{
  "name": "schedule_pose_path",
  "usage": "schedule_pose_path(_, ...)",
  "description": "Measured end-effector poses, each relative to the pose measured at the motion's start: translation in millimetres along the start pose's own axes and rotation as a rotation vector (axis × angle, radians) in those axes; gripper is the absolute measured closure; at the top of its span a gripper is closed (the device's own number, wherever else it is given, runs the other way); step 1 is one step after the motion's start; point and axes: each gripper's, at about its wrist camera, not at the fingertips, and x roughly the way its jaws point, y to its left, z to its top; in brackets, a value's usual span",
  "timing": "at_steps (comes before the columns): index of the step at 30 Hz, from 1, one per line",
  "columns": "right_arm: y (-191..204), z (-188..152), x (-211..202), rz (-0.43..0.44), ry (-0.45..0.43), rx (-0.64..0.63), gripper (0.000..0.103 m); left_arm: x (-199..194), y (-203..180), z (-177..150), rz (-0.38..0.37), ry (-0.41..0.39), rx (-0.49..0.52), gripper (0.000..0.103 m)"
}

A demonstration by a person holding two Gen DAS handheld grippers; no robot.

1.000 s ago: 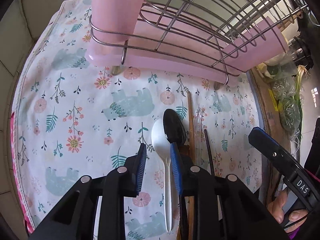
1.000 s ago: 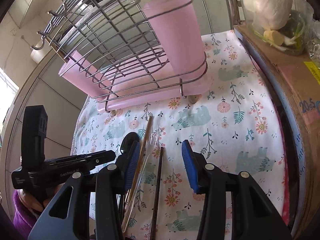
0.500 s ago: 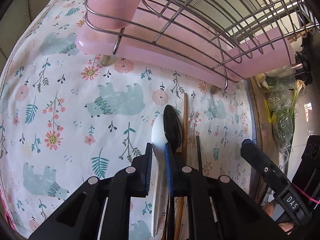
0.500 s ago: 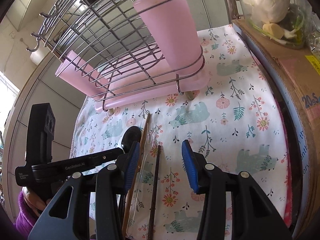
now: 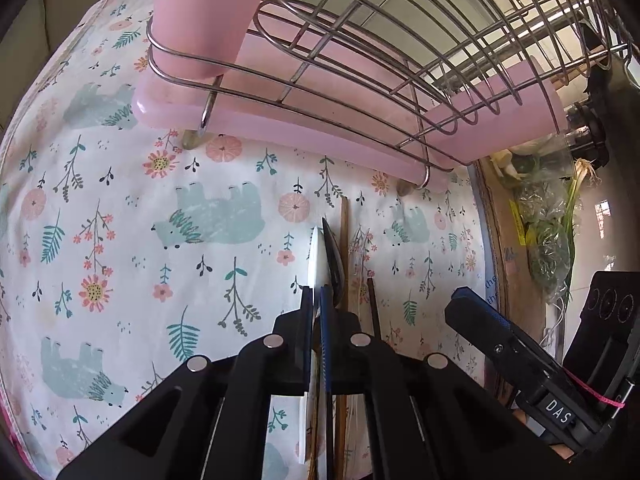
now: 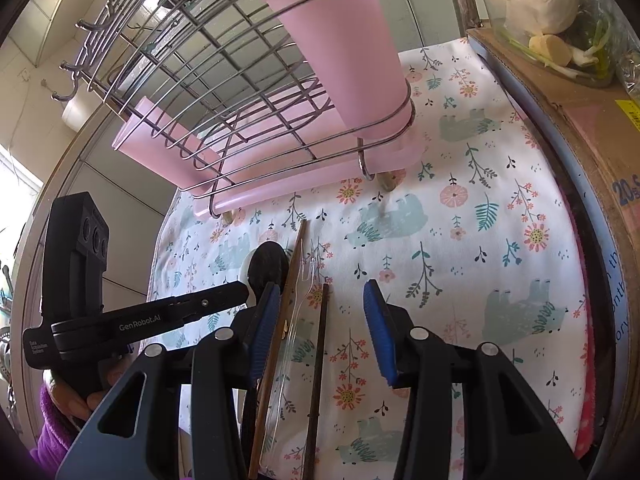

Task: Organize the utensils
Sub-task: 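Close the left tool on a chopstick while the right tool grasps a utensil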

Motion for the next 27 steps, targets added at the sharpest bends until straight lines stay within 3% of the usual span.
schedule_pose_path(9,-1,-1,4,0.0,0.017,0.001,0.058,11,-11,7,0.044,-0.022,0.038,0.095)
schedule_pose_path(15,-6,0,7,0.027,0.042,0.02,0.059,3,-10,7,0.074,-0.061,0.067,0.1)
schedule_pose_path(20,-10,-2,20,0.062,0.108,0.046,0.079,-18,-1,5,0.084,-0.107,0.071,0.101)
schedule_pose_path(27,-5,-3,42,0.03,0.182,0.048,0.081,-39,15,6,0.063,-0.144,0.05,0.101)
